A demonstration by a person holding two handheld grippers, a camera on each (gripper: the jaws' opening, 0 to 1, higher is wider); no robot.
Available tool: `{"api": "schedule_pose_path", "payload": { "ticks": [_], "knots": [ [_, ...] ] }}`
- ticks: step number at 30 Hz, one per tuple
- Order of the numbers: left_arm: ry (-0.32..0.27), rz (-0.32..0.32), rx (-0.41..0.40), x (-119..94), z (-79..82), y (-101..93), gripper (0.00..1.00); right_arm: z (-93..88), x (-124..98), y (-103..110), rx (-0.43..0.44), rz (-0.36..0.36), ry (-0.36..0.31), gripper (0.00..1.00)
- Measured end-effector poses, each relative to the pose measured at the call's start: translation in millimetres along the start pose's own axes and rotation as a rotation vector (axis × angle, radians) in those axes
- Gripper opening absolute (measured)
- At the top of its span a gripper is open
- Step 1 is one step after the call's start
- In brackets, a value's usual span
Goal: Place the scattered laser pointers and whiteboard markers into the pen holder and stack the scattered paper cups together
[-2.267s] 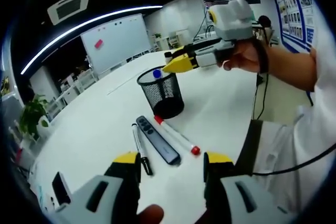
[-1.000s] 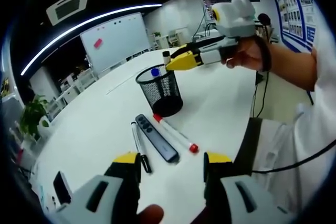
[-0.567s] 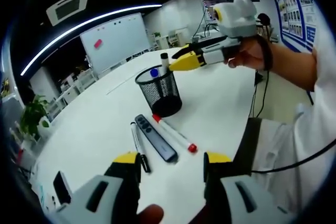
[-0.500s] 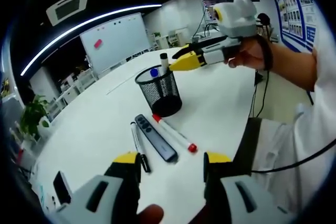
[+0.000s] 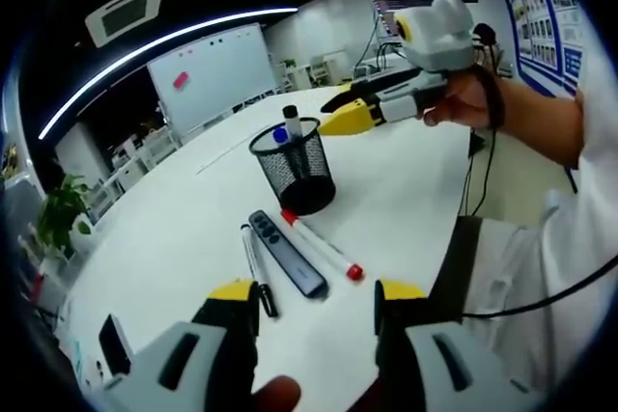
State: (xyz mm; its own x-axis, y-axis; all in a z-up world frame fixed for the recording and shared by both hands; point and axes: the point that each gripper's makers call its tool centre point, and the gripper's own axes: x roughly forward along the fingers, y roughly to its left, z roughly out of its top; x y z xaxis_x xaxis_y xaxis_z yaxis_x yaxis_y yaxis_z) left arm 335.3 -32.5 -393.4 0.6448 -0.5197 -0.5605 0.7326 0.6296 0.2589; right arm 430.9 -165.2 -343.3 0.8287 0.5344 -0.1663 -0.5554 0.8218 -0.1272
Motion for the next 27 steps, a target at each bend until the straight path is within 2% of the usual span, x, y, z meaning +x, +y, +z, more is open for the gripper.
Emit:
{"api": "schedule_pose_path", "payload": {
  "ticks": [27],
  "knots": [
    [0.009,-0.020,0.014,3,0.4,-5.1,0.49,-17.1,-12,-5,0.009,0.008,0.053,0.35]
  ]
}}
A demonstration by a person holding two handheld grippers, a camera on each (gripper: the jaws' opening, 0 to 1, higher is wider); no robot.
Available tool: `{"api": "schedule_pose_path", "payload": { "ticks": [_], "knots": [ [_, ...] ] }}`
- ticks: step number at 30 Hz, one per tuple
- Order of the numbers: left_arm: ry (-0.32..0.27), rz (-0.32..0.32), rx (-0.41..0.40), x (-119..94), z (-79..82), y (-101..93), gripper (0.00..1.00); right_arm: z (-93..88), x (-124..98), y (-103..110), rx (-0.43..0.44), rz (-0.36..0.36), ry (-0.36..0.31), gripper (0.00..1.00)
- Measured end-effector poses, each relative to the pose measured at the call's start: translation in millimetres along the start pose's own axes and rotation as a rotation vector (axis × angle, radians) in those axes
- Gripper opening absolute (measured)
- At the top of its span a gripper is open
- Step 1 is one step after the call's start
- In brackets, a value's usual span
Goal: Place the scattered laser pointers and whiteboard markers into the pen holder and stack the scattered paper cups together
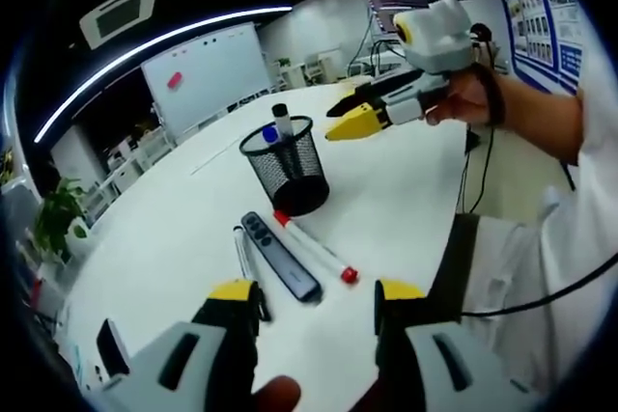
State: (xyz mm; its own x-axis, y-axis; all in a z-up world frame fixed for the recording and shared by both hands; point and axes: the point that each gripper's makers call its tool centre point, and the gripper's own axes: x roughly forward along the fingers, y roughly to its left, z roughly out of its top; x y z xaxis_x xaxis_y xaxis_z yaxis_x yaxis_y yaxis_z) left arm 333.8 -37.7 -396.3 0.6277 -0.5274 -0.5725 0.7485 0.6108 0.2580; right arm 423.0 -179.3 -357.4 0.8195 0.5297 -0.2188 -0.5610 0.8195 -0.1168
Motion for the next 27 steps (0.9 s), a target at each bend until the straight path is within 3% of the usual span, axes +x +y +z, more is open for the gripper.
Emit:
{"api": "schedule_pose_path", "payload": {
  "ticks": [10,16,27],
  "knots": [
    [-0.008,0.002,-0.012,1,-1.7,4.1,0.49,-3.4,-5,-4,-0.001,-0.002,0.014,0.35],
    [0.002,0.032,0.004,0,-2.6,6.6,0.49,-4.4,-15,-8,0.005,0.007,0.047,0.36],
    [-0.011,0.030,-0.003,-1,-0.4,3.2,0.49,-14.2,-25,-19,-0.023,-0.005,0.103,0.36]
  ]
}}
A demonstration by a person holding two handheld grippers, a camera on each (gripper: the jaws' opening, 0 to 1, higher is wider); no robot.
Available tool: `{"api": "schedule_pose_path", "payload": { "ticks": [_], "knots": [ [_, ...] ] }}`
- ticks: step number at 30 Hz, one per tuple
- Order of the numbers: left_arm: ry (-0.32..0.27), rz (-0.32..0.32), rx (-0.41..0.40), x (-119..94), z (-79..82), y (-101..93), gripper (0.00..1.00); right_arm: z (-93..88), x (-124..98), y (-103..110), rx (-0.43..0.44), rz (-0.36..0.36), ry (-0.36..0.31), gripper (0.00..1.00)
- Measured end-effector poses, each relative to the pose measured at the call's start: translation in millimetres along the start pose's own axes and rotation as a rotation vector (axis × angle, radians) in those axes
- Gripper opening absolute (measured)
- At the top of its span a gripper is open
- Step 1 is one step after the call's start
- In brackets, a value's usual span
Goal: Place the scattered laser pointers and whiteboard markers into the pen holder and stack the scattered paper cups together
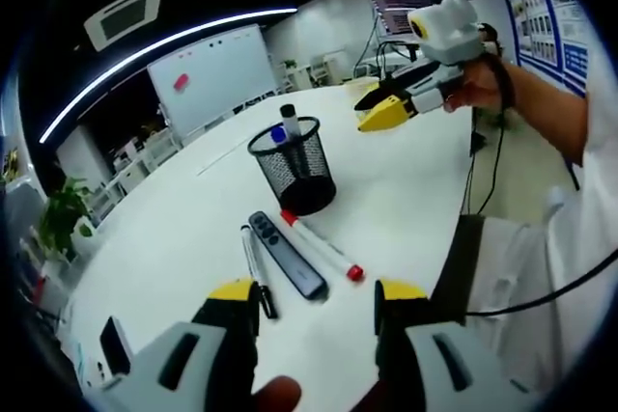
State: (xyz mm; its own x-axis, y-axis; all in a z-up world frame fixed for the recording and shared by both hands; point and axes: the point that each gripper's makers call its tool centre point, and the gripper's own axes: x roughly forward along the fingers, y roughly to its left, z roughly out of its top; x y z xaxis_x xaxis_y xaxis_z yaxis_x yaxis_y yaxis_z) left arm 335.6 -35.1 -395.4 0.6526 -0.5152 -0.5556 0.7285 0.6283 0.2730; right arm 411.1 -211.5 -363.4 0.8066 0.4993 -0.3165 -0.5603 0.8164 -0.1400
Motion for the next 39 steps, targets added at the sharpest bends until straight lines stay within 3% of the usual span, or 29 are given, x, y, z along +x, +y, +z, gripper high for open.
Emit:
{"api": "schedule_pose_path", "payload": {
  "ticks": [14,22,29,39],
  "knots": [
    [-0.002,0.013,0.000,1,0.2,7.3,0.49,-12.3,-11,18,-0.068,0.052,0.077,0.39],
    [0.009,0.011,0.028,1,-3.1,9.0,0.49,-23.7,-17,27,-0.040,0.105,0.126,0.40],
    [-0.016,0.017,0.010,-1,3.2,10.7,0.49,-34.5,-21,32,-0.062,0.119,0.177,0.40],
    [-0.026,0.051,-0.004,-2,-4.5,20.1,0.48,-33.9,-27,32,-0.101,0.116,0.198,0.40]
  ]
}}
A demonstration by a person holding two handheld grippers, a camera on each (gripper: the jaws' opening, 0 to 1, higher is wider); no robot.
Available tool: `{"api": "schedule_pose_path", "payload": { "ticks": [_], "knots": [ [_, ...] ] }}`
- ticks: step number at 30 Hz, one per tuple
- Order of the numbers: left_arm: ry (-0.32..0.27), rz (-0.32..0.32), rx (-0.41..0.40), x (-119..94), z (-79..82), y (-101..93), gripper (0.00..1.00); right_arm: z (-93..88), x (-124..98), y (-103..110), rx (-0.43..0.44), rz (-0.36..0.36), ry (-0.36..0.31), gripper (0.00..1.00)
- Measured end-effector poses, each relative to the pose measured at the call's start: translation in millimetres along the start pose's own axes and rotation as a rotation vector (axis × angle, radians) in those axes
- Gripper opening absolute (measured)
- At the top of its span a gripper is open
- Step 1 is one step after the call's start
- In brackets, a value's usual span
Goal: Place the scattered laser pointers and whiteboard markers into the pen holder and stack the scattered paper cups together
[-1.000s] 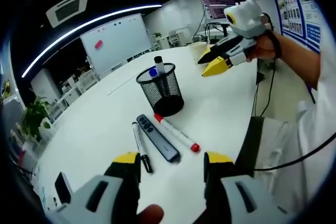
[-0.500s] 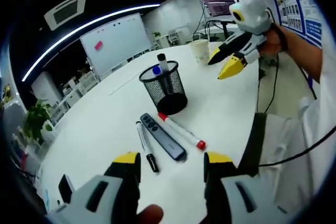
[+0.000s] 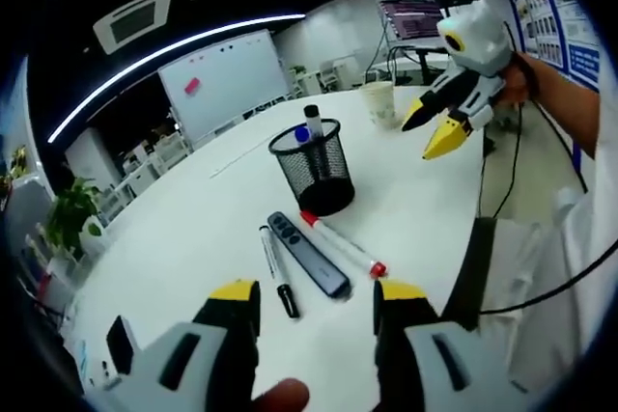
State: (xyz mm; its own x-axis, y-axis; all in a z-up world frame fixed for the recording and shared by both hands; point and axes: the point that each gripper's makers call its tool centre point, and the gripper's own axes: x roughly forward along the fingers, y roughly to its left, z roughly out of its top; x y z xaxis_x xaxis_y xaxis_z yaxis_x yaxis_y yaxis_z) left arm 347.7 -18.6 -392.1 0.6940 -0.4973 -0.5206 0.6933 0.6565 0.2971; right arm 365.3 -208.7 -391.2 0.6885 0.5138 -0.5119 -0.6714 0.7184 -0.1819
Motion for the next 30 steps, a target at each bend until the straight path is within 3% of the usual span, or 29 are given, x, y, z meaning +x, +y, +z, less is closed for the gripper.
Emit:
{"api": "schedule_pose_path", "payload": {
  "ticks": [19,30],
  "knots": [
    [-0.045,0.088,-0.072,-4,-5.7,26.2,0.47,-5.2,1,-2,-0.019,0.001,0.018,0.40],
    [-0.057,0.100,-0.111,0,-5.5,27.5,0.49,-3.2,-4,-1,-0.040,-0.003,0.020,0.40]
  ]
}}
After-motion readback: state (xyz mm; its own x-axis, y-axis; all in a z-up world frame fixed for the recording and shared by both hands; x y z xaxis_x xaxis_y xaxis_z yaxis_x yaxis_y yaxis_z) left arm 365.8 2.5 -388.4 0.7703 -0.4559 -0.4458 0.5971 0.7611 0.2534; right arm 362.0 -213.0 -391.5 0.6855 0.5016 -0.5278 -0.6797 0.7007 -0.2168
